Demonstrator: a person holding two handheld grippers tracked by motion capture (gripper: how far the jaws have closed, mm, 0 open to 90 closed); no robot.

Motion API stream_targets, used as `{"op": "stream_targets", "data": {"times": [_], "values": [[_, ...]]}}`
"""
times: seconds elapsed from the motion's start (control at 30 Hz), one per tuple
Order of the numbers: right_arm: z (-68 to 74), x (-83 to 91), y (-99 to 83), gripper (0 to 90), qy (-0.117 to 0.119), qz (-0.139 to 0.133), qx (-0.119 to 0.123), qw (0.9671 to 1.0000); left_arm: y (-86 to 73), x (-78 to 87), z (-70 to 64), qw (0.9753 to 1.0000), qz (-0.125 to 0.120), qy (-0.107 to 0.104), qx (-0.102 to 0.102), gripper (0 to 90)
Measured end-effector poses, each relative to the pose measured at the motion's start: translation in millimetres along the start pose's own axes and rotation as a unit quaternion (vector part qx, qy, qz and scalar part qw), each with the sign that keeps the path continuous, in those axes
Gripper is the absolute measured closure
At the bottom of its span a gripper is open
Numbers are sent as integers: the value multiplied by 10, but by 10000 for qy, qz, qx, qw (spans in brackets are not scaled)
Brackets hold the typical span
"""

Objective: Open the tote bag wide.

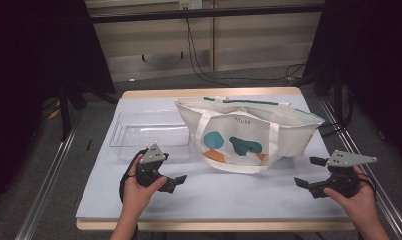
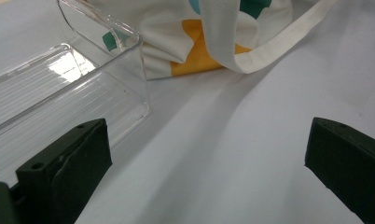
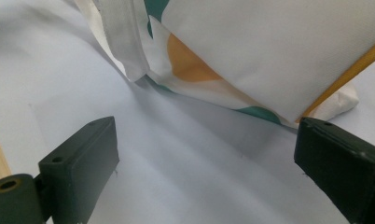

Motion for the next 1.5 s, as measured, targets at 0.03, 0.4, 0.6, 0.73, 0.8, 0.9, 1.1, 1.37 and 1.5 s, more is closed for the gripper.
{"op": "stream_targets", "data": {"times": [0.03, 0.4, 0.6, 0.73, 0.8, 0.9, 1.1, 1.37, 1.5], "values": [[-10, 2, -4, 60, -30, 15, 7, 10000, 4, 1, -4, 10000, 32, -5, 10, 3], [-101, 4, -14, 64, 36, 44, -104, 9999, 57, 45, -24, 9998, -63, -13, 162, 2], [-138, 46, 22, 68, 58, 62, -179, 9998, 193, 8, -62, 9999, -42, -2, 116, 1], [-139, 87, 42, 68, 59, 64, -202, 9998, 259, -25, -82, 9999, 65, 6, 76, 1], [-143, 95, 43, 68, 37, 80, -184, 9998, 285, -26, -88, 9999, 72, -16, 96, 1], [-153, 126, 35, 68, 71, 90, -222, 9997, 328, -12, -90, 10000, 21, 35, 20, 1], [-204, 136, 63, 71, 98, 88, -244, 9996, 392, -8, -79, 9999, 104, 14, 48, 2], [-268, 175, 117, 75, 31, -6, -331, 9994, 539, 11, -54, 10000, 45, 45, -42, 17], [-286, 208, 166, 75, 17, -15, -315, 9995, 609, 20, -55, 10000, 25, 56, -53, 28]]}}
Point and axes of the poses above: each handheld gripper's, and its own axes: x roughly backward along the jaws, y roughly out of its top, z roughly to its left, the point moved 2 cm from there along -x, roughly forward along the jaws, and after that the axes turned 9 degrees about -y, right-handed, at the moved point
